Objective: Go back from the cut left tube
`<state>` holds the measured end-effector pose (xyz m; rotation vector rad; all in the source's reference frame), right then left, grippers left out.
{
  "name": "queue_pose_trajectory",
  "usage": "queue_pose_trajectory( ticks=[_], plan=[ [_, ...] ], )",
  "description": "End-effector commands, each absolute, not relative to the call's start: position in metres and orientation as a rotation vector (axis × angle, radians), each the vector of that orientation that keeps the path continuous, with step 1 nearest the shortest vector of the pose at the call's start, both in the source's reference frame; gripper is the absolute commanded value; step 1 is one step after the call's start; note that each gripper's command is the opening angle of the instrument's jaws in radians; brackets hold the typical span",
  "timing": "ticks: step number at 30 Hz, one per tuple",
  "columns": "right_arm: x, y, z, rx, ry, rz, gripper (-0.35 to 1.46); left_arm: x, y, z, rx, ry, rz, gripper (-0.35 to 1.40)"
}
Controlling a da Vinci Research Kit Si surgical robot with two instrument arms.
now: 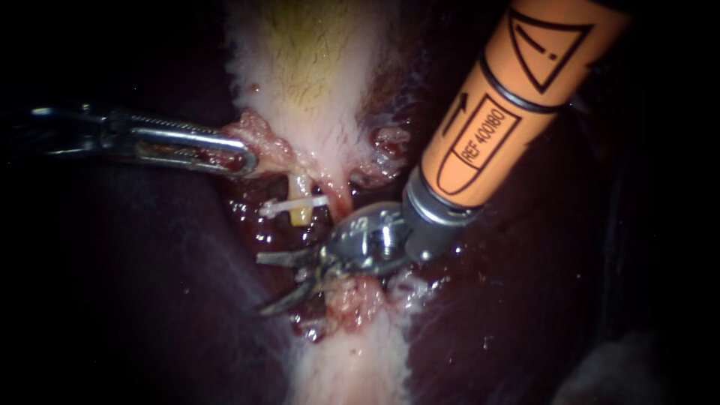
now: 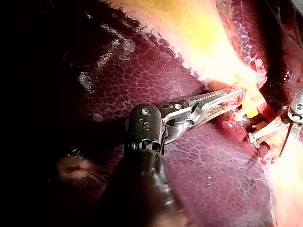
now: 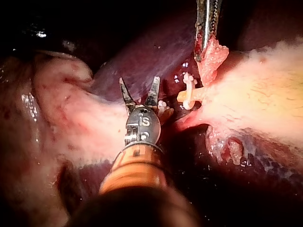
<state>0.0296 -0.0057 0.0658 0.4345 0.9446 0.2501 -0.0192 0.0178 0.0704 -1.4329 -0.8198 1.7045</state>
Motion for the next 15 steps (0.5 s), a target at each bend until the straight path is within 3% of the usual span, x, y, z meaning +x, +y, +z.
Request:
queue_pose_trajectory(
  ticks=[1,15],
  plan=[
    [0.0291,-0.0058,0.0654,0.413,0.946,0.245,1.43,-0.0192,0.0178,0.0703,-1.433,-0.819,1.704,-0.35],
    [0.0183,-0.0038,0.0603,0.227,0.928,0.182,1.43,-0.0188,0.0177,0.0703,-1.434,-0.821,1.705,-0.35]
  ],
)
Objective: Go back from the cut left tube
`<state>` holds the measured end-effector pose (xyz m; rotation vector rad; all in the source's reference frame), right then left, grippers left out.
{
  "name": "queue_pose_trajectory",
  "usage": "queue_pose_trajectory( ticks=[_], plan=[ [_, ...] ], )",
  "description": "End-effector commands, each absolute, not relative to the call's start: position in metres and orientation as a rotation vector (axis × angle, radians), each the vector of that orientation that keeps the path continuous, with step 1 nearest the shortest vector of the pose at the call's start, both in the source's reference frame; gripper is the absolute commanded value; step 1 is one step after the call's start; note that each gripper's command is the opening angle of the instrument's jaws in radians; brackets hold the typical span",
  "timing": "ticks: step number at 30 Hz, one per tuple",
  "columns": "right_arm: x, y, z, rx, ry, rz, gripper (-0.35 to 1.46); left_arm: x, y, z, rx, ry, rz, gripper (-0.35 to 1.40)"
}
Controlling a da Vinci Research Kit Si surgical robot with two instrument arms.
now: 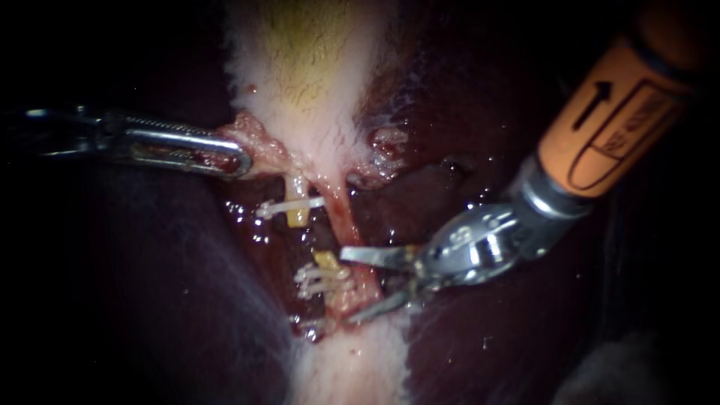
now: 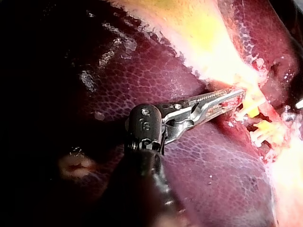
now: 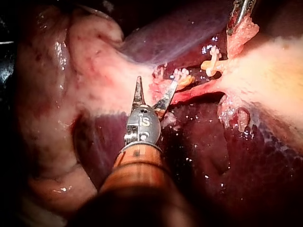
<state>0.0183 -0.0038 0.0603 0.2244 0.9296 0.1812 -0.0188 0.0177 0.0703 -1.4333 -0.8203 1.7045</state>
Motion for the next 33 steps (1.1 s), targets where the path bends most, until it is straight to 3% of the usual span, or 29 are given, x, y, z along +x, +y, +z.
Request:
queue_pose_trajectory(
  ticks=[1,11,33],
  plan=[
    [0.0176,-0.0036,0.0600,0.219,0.926,0.181,1.43,-0.0188,0.0177,0.0703,-1.434,-0.821,1.705,-0.35],
    [0.0125,-0.0011,0.0583,0.160,0.896,0.185,1.43,-0.0188,0.0177,0.0703,-1.434,-0.821,1.705,-0.35],
    [0.0120,-0.0003,0.0580,0.145,0.885,0.193,1.43,-0.0214,0.0187,0.0722,-1.427,-0.808,1.698,-0.35]
  ],
)
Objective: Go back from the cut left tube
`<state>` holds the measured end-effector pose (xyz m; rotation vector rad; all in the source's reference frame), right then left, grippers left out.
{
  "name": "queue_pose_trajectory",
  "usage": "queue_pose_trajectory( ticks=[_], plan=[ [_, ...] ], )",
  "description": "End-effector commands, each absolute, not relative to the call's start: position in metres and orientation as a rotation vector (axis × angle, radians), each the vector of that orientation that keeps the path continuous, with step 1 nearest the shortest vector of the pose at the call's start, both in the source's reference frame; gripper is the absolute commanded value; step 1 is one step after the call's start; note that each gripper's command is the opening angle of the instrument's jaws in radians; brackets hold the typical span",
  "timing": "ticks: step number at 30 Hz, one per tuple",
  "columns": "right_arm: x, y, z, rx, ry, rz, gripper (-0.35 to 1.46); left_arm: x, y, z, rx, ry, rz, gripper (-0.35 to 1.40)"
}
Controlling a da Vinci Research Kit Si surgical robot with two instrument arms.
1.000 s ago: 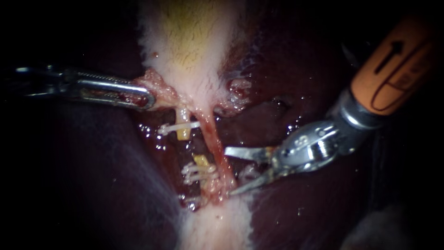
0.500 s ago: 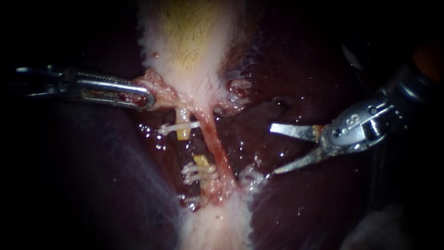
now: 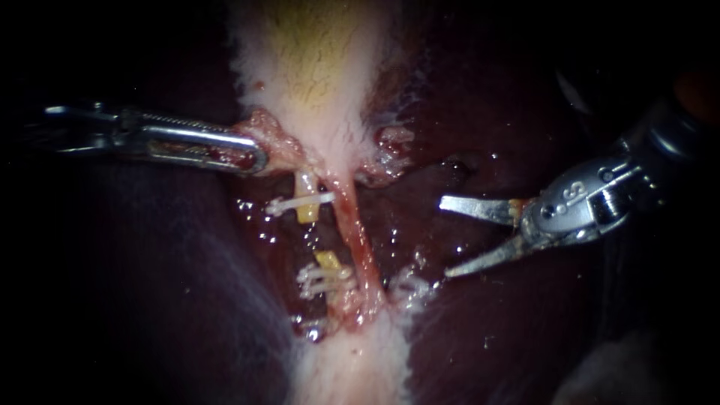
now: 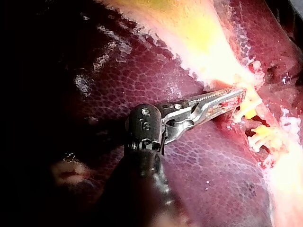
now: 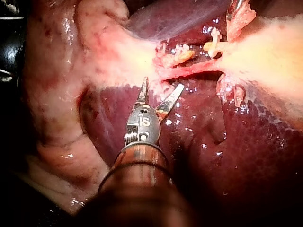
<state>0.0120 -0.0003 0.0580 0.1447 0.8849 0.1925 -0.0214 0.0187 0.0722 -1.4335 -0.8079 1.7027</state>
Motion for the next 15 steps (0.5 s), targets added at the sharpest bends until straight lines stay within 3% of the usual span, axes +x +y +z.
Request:
queue_pose_trajectory(
  ticks=[1,15],
  plan=[
    [0.0120,-0.0003,0.0580,0.145,0.885,0.193,1.43,-0.0217,0.0188,0.0724,-1.427,-0.806,1.698,-0.35],
    [0.0120,-0.0002,0.0580,0.144,0.884,0.193,1.43,-0.0234,0.0195,0.0745,-1.436,-0.786,1.706,-0.35]
  ],
)
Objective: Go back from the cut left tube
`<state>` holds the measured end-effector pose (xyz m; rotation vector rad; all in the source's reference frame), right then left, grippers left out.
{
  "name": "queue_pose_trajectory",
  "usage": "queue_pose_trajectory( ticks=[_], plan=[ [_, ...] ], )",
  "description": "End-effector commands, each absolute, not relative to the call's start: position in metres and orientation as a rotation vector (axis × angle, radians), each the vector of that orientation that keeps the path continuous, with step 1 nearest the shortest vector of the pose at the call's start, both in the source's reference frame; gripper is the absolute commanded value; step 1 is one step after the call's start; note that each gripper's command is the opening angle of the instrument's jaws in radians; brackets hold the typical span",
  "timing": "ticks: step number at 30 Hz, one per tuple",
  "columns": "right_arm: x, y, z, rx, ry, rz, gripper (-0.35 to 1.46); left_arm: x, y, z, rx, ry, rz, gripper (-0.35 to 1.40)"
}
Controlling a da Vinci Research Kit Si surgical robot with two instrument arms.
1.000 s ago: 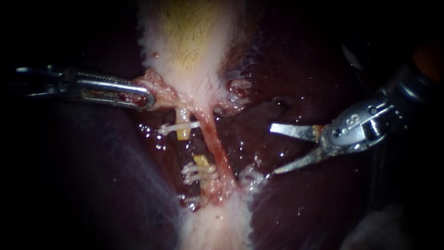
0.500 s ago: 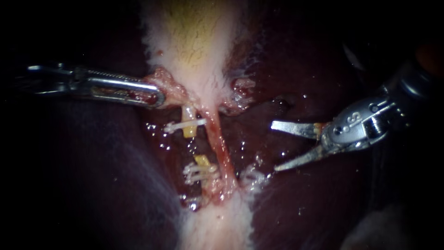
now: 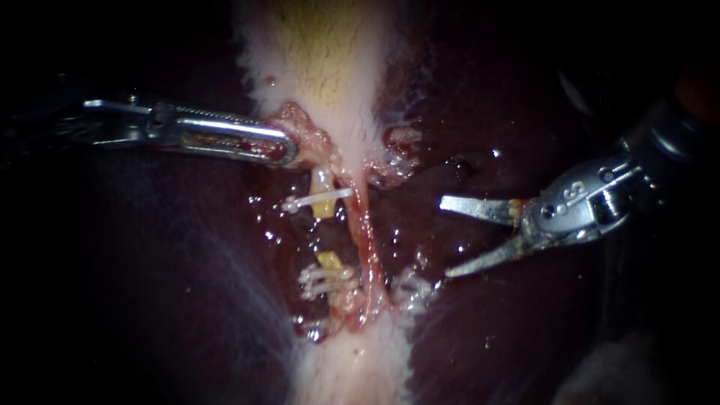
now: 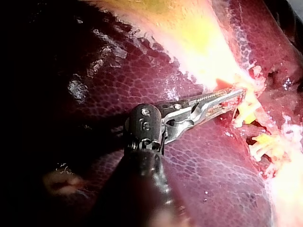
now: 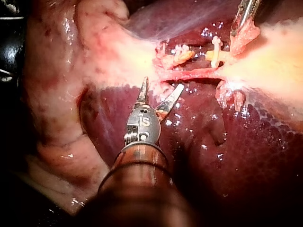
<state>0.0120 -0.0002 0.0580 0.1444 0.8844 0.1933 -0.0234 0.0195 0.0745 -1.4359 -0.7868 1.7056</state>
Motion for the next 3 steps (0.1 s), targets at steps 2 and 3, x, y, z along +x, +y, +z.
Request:
queue_pose_trajectory(
  ticks=[2,3],
  plan=[
    [0.0120,-0.0002,0.0580,0.144,0.884,0.194,1.43,-0.0234,0.0195,0.0745,-1.436,-0.786,1.706,-0.35],
    [0.0120,-0.0002,0.0580,0.144,0.884,0.194,1.43,-0.0234,0.0195,0.0745,-1.436,-0.786,1.706,-0.35]
  ],
)
